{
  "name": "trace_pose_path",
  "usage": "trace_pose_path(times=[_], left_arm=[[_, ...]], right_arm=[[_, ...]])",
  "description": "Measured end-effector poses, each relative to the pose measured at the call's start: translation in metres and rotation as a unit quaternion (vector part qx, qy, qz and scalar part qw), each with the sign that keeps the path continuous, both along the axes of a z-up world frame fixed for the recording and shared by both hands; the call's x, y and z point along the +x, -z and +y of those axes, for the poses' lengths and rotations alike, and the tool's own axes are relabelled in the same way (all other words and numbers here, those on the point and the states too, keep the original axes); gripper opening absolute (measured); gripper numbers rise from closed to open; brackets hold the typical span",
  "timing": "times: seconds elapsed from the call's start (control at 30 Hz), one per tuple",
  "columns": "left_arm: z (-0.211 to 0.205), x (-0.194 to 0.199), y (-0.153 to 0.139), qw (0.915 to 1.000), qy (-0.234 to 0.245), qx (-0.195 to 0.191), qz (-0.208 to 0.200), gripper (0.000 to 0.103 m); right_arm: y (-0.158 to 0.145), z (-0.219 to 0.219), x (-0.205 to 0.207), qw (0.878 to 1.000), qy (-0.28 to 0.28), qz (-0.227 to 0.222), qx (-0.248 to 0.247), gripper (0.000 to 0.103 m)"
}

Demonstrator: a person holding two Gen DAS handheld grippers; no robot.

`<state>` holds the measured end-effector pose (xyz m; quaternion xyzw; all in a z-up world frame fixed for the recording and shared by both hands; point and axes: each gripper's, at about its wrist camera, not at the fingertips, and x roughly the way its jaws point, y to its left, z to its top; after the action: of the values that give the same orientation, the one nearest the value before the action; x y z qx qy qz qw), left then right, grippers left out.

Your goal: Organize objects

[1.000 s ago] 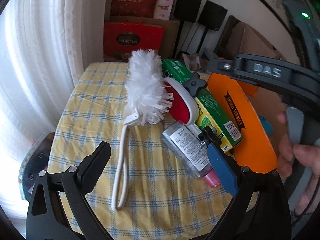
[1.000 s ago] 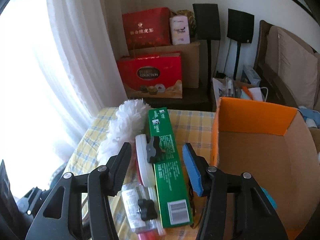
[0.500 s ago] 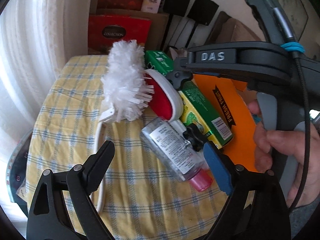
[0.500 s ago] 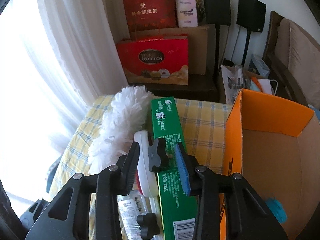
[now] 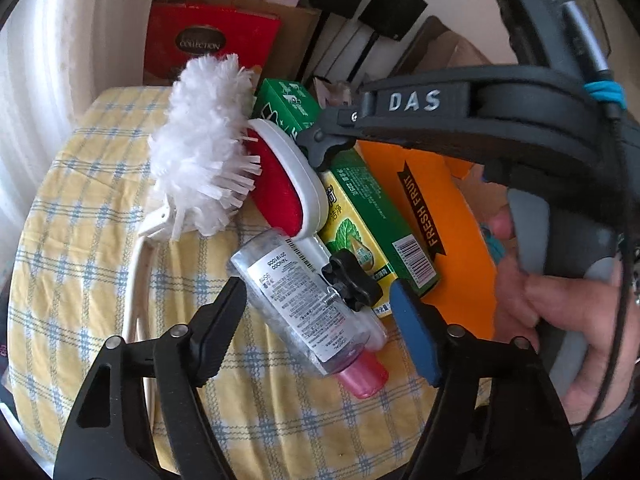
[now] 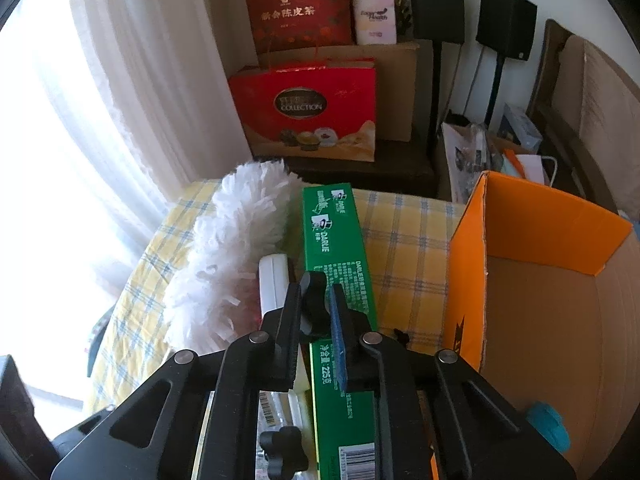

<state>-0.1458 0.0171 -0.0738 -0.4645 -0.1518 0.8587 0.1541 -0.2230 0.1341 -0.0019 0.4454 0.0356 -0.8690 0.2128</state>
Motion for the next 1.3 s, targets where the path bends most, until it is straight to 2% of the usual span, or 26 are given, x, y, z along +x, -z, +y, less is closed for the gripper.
trace_pose_path(times=[0.2,0.47,0.7,0.8,0.87,0.9,1.3], left_arm=[[0.006,-0.004,0.001,1.0000,0.004,0.000,-0.002,0.065],[0.015,-0.011,0.004,0.9998,0.002,-0.013,-0.013,0.052],[0.021,-0.013,0.003,0.9997,0.003,-0.011,-0.022,0.029],[0.024,-0.013,0.002,0.9996,-0.002,-0.018,-0.020,0.027],[0.023,-0.011,-0.001,0.9997,-0.003,-0.017,-0.017,0.012],[0.023,-0.010,-0.002,0.9997,-0.003,-0.017,-0.018,0.010],[0.021,-0.002,-0.026,0.9995,-0.027,-0.017,-0.002,0.009]], right_arm=[[-0.005,0.005,0.001,1.000,-0.010,-0.009,-0.024,0.009],[-0.020,0.018,0.015,0.999,-0.004,0.012,-0.035,0.009],[-0.036,0.033,0.031,0.999,0.001,0.033,-0.037,0.009],[-0.040,0.036,0.039,0.999,0.001,0.042,-0.033,0.009],[-0.043,0.038,0.046,0.998,0.002,0.051,-0.028,0.009],[-0.044,0.039,0.048,0.998,0.003,0.054,-0.027,0.009],[-0.050,0.056,0.074,0.997,0.012,0.070,-0.032,0.009]])
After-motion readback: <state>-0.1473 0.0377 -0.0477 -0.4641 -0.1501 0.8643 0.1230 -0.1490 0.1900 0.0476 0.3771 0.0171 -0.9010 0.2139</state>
